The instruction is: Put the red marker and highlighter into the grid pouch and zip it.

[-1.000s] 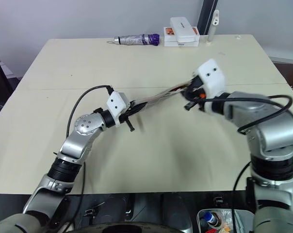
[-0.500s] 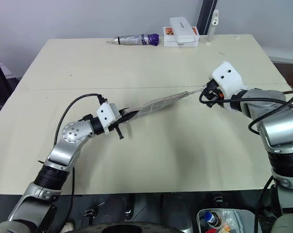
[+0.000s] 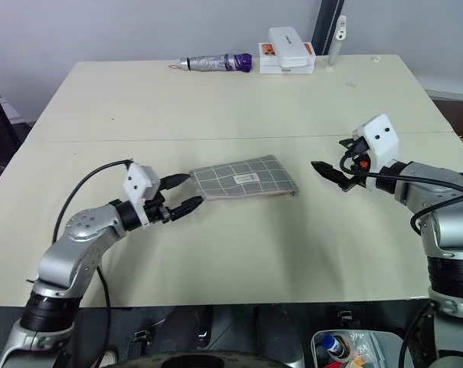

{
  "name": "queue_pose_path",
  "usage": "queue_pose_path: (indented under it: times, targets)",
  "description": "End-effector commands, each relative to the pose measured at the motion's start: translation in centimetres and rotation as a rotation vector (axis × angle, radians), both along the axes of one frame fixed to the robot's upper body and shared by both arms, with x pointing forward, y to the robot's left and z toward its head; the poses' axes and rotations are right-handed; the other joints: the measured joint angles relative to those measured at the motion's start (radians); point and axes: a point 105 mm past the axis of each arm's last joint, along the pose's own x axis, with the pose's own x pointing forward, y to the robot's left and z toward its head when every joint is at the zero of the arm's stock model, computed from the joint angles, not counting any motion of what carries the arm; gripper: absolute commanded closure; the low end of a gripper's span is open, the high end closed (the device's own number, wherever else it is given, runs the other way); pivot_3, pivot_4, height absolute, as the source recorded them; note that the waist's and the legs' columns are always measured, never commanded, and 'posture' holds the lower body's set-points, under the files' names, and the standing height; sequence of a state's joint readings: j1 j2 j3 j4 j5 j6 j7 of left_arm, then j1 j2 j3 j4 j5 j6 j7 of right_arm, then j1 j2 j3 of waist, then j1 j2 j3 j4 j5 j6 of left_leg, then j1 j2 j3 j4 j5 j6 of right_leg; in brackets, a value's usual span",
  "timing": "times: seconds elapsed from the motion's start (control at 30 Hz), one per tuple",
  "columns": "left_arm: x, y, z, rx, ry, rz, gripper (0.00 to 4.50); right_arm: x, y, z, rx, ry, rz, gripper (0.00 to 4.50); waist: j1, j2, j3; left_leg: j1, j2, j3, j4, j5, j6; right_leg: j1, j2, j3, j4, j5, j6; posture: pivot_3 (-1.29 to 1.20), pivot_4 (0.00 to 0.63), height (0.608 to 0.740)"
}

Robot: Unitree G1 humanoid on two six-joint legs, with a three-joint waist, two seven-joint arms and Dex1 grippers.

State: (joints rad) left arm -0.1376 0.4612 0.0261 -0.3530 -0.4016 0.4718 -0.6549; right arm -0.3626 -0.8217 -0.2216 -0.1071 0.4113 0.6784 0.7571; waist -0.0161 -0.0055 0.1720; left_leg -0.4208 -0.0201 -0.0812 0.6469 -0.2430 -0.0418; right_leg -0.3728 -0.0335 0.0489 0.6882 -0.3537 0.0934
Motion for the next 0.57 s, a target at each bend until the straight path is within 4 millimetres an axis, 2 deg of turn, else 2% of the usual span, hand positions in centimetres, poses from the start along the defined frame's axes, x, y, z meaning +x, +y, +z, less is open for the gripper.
queue_pose_path:
  times: [0.03, 0.1, 0.27, 0.57]
  targets:
    - [-0.2, 3.4, 0.8, -0.03, 0.008, 0.162, 0.99, -0.5, -0.9, 0.2, 0.069, -0.022, 0.0, 0.0, 0.002, 0.0, 0.0, 0.0, 0.0, 0.0, 0.0, 0.0, 0.0, 0.0, 0.0, 0.0, 0.0, 0.0, 0.0, 0.0, 0.15, 0.74]
    - [-0.5, 5.1, 0.5, -0.023, 0.027, 0.226, 0.99, -0.9, -1.2, -0.3, 0.082, 0.003, 0.005, 0.0, 0.003, 0.0, 0.0, 0.0, 0.0, 0.0, 0.0, 0.0, 0.0, 0.0, 0.0, 0.0, 0.0, 0.0, 0.0, 0.0, 0.15, 0.74]
    - [-0.7, 7.2, 0.1, 0.023, 0.04, 0.288, 0.99, -1.0, -1.4, -1.3, 0.052, 0.026, 0.007, 0.0, 0.005, 0.0, 0.0, 0.001, 0.0, 0.0, 0.0, 0.0, 0.0, 0.001, -0.001, 0.0, 0.0, 0.0, 0.0, 0.0, 0.15, 0.74]
    - [-0.2, 8.5, 0.0, 0.067, 0.028, 0.323, 0.99, -1.1, -0.7, -2.0, 0.051, 0.034, 0.026, 0.0, 0.004, 0.0, 0.0, 0.002, 0.0, 0.0, 0.0, 0.0, 0.0, 0.002, -0.001, 0.0, 0.0, 0.0, 0.0, 0.0, 0.15, 0.74]
